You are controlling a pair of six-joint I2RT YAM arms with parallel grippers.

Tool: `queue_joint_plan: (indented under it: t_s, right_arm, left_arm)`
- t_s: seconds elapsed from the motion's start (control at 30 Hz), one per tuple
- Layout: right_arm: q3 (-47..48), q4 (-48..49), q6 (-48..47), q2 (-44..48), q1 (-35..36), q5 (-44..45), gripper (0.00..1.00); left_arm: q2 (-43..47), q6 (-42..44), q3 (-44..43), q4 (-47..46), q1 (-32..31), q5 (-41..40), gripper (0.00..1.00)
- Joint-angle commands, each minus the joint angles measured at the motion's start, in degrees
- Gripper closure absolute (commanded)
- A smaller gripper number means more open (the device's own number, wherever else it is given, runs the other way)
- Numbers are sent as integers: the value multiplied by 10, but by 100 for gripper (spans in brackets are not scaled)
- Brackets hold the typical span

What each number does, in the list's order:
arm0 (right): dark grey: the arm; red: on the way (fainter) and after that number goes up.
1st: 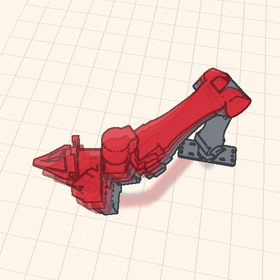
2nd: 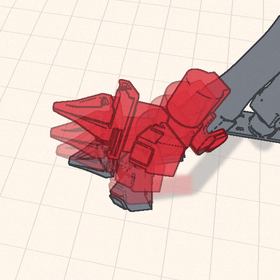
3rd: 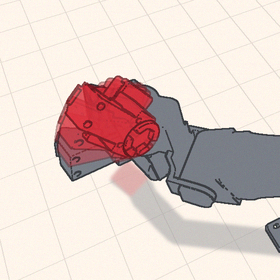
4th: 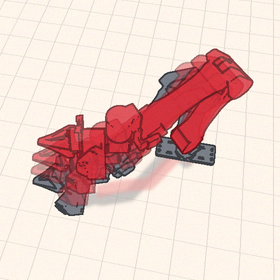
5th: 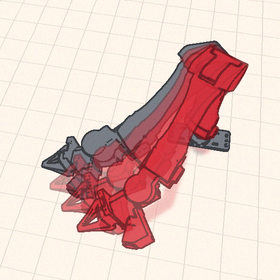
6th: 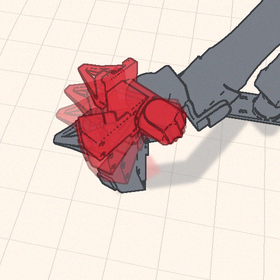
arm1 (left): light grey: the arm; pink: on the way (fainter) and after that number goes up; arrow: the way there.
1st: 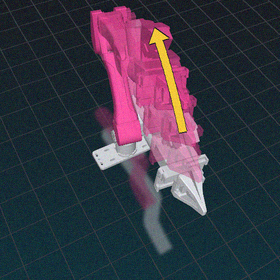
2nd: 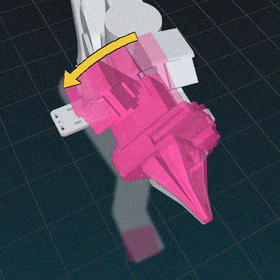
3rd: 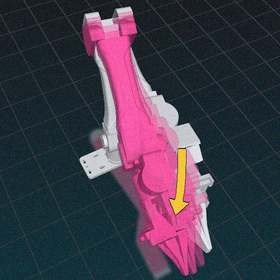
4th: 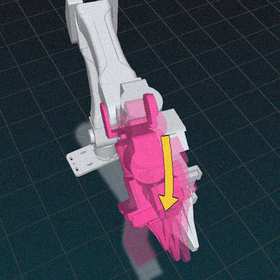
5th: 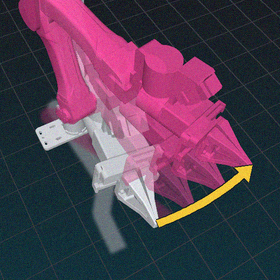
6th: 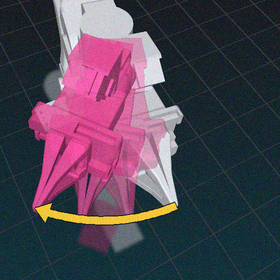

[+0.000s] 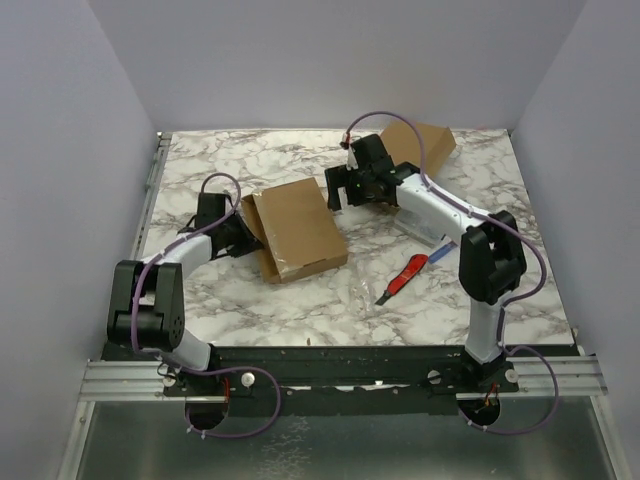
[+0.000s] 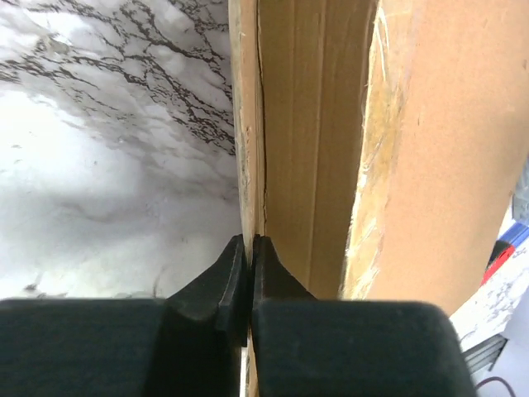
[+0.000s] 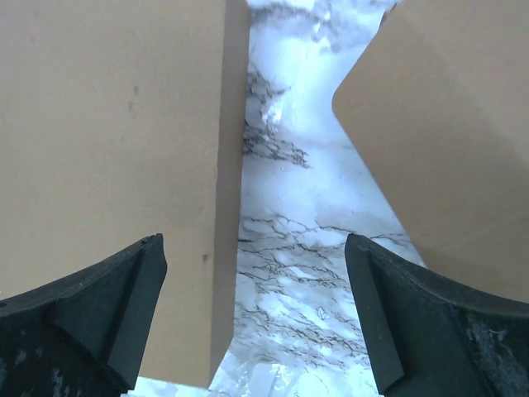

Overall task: Unpack the express box
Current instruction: Open the express box at the center of the board.

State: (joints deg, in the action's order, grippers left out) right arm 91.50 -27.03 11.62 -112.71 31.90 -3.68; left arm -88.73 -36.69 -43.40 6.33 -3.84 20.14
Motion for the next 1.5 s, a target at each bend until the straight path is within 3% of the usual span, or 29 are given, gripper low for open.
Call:
queue_joint_plan:
  t_s: [0.0,0.13,0.23,0.37,0.57,0.9,1.17,1.3,1.47]
  right_arm:
    - [44,-48,14,40,15,34,0]
    - [74,-59,60,55,76,110,1]
    - [93,-37,86,72,136,121,1]
    - [97,25,105,102,199,118,1]
    - [112,72,117,95,236,120,0]
    - [158,35,132,11,236,147,0]
    - [40,46,166,23,134,80,1]
    - [-1,13,128,32,118,174,1]
    - [-23,15,103,89,118,149,1]
  left_arm:
    - [72,78,-66,112,1,-52,100]
    - [110,114,-144,235,1,-90,100]
    - [116,130,-219,328,1,-117,100]
    - [127,138,-285,392,1,-131,100]
    - [134,140,-343,423,1,-103,100]
    - [148,179,-409,449,1,-51,100]
    - [144,234,-497,483,1,-87,100]
    - [132,254,-538,490,-11,-103,100]
    - [112,268,-564,494,-39,-100,100]
